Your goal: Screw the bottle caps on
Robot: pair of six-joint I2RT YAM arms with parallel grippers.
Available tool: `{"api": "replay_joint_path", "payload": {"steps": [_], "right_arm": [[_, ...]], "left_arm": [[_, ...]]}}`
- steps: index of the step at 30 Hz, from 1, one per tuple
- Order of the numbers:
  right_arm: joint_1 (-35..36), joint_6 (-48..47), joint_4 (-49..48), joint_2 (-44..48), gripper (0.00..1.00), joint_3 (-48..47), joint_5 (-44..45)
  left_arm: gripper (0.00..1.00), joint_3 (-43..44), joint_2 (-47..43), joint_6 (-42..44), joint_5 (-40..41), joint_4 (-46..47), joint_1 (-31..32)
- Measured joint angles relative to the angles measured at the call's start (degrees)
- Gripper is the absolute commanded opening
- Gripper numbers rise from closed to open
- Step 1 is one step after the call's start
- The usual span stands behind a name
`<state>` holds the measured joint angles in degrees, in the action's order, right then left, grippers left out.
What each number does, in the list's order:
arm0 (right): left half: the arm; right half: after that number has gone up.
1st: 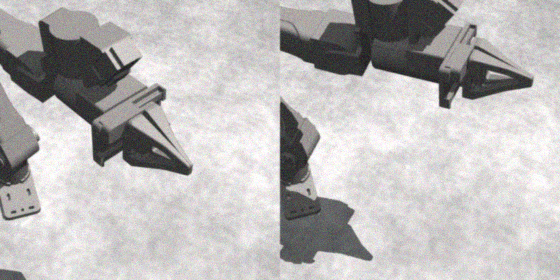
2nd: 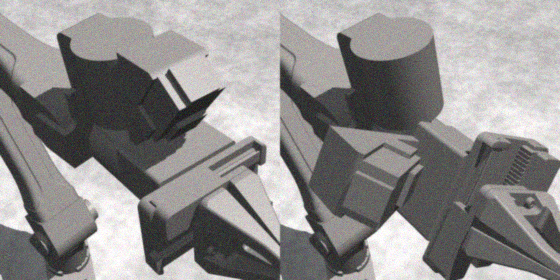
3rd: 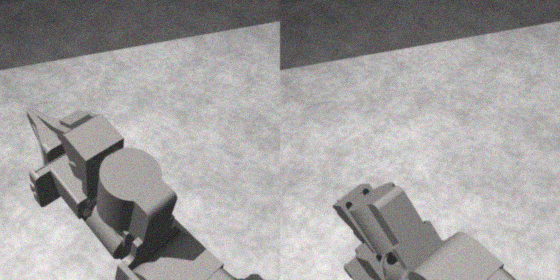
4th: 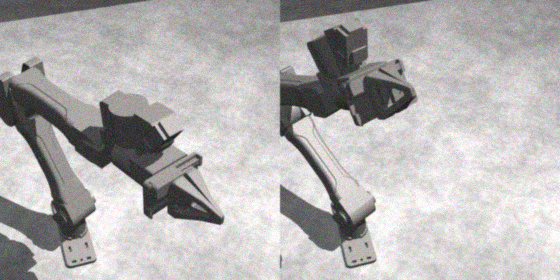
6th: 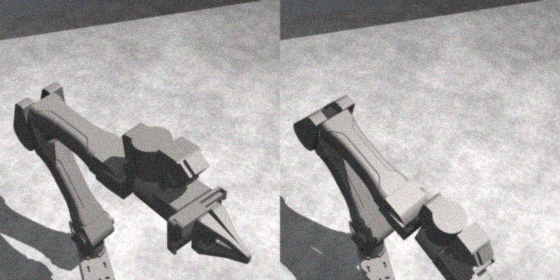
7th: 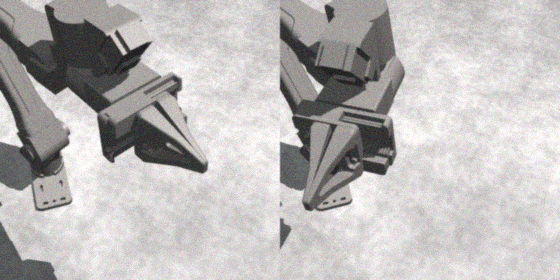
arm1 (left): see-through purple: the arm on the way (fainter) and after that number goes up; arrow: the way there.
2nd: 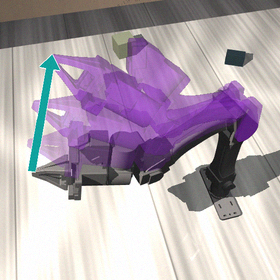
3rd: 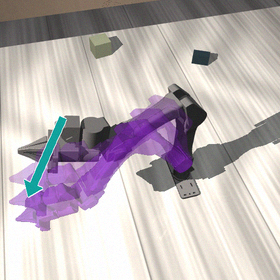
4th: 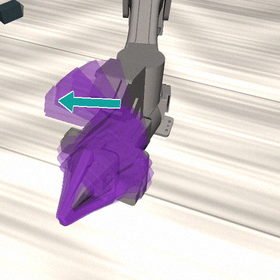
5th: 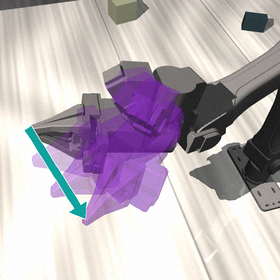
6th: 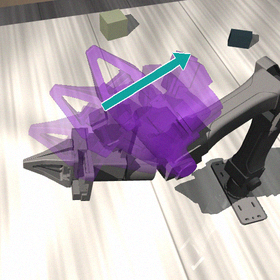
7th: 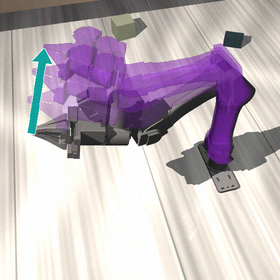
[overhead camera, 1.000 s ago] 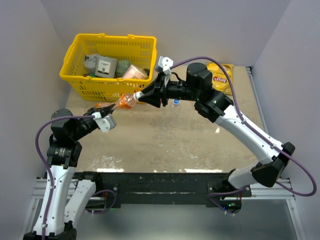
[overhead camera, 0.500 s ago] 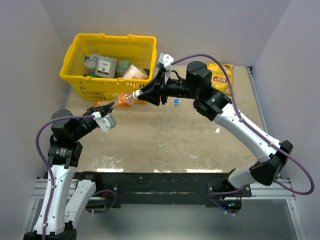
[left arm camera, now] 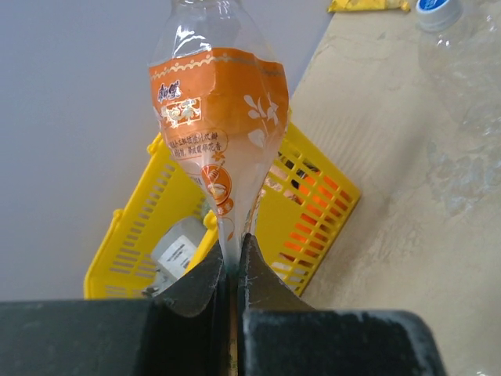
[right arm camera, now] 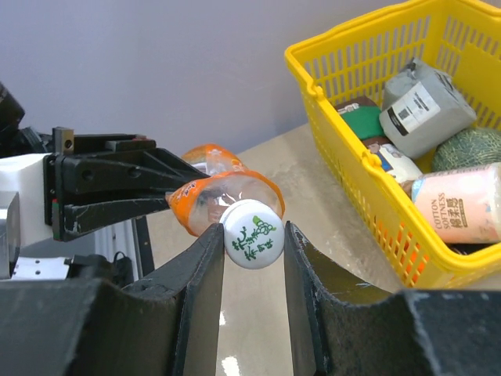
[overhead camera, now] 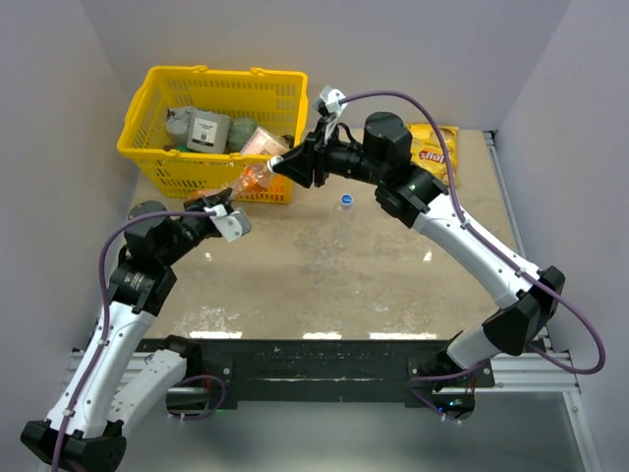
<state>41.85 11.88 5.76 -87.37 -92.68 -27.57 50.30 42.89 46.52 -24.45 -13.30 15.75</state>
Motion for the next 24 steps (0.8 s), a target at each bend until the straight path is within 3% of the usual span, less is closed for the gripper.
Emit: {"api": "replay_joint_path", "payload": {"steps": [4, 11, 15, 24], "right_arm": [[-0.2, 1.0, 0.0, -0.3, 0.15, 0.0, 0.6], [0.0, 4.2, -0.3, -0.4, 0.13, 0.0, 0.1], [0.0, 6.9, -1.0, -1.7, 0.04, -1.5, -1.7], [0.1, 13.1, -4.2, -3.2, 0.0, -3.7, -5.4]], "left_arm": [[0.0, -0.3, -0.3, 4.4, 5.0, 0.9, 2.1], [0.0, -8.3, -5.2, 7.0, 12.3, 13.8, 3.6], [0.0, -12.5, -7.7, 6.5, 14.2, 19.5, 4.0], [0.0, -17.6, -10.0, 9.1, 16.3, 30.6, 4.2]]}}
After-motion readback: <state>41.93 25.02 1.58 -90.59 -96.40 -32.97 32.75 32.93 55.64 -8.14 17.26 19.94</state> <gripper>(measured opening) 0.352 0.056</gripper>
